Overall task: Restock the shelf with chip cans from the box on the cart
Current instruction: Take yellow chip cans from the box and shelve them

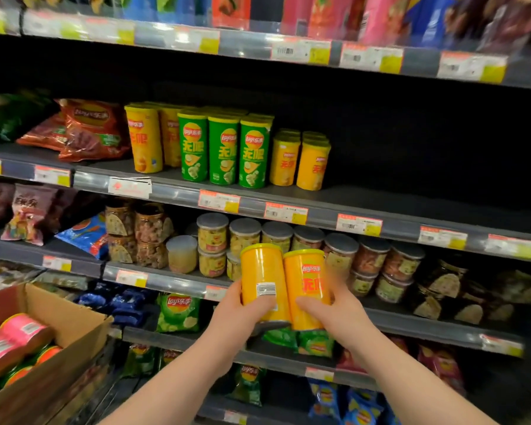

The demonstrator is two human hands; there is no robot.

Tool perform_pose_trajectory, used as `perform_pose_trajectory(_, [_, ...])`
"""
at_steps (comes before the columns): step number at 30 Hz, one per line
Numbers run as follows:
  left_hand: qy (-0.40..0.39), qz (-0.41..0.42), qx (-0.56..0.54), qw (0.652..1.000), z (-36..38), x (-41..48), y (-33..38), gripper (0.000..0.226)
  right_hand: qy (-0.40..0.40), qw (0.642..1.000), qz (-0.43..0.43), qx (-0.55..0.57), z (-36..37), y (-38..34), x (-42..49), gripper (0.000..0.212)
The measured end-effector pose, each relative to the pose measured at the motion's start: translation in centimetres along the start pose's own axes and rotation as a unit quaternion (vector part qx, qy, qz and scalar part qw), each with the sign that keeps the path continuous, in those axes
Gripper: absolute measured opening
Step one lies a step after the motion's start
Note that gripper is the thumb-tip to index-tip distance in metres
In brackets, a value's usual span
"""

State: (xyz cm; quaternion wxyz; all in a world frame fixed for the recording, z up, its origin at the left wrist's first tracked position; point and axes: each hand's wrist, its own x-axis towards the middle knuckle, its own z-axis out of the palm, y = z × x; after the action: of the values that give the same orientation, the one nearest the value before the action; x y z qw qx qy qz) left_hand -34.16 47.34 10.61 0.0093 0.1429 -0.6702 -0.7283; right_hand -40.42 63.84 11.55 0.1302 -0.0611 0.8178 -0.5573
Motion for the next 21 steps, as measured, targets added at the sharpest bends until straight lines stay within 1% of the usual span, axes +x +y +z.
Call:
perform_pose_trajectory(3, [-0.006,0.018,-0.005,1.000,-0.3,2.2,1.2,0.036,0.020,1.000,-0.010,-0.015,-0.4,-1.4,2.0,0.057])
perform_pose_trajectory(6, [-0.015,0.033,0.001,0.999,-1.2,4.7,2.5,0.040,0.044,0.998,-0.044,-0.025,-0.6,-3.5,4.6,0.045])
perform_pose_trajectory(9, [-0.013,0.052,0.015,0.998,-2.7,7.2,3.9,0.036,0.083,0.993,-0.078,-0.027,-0.5,-6.6,7.7,0.046])
perform_pose_trajectory(11, [-0.007,0.062,0.011,0.998,-3.8,8.8,4.7,0.037,0.115,0.988,-0.100,-0.030,-0.2,-8.4,9.9,0.055])
perform_pose_trajectory(13, [-0.008,0.071,0.002,0.997,-4.9,10.2,5.5,0.048,0.149,0.981,-0.119,-0.031,0.0,-10.0,12.2,0.065])
perform_pose_trajectory(15, [-0.013,0.072,-0.010,0.997,-5.9,11.4,6.1,0.060,0.168,0.977,-0.127,-0.023,0.1,-11.2,14.6,0.069])
perform_pose_trajectory(16, [-0.017,0.071,-0.013,0.997,-6.4,12.1,6.3,0.062,0.177,0.976,-0.125,-0.020,0.1,-11.6,15.7,0.073])
perform_pose_trajectory(18, [-0.017,0.074,-0.018,0.997,-7.3,13.2,6.7,0.055,0.194,0.974,-0.118,-0.024,0.2,-12.3,17.8,0.076])
perform_pose_trajectory(20, [-0.011,0.077,-0.022,0.997,-8.1,14.4,6.9,0.044,0.205,0.971,-0.118,-0.026,0.6,-12.8,19.4,0.074])
perform_pose_trajectory(21, [-0.010,0.079,-0.024,0.997,-8.5,14.9,7.0,0.043,0.208,0.971,-0.118,-0.027,0.8,-13.0,20.1,0.074])
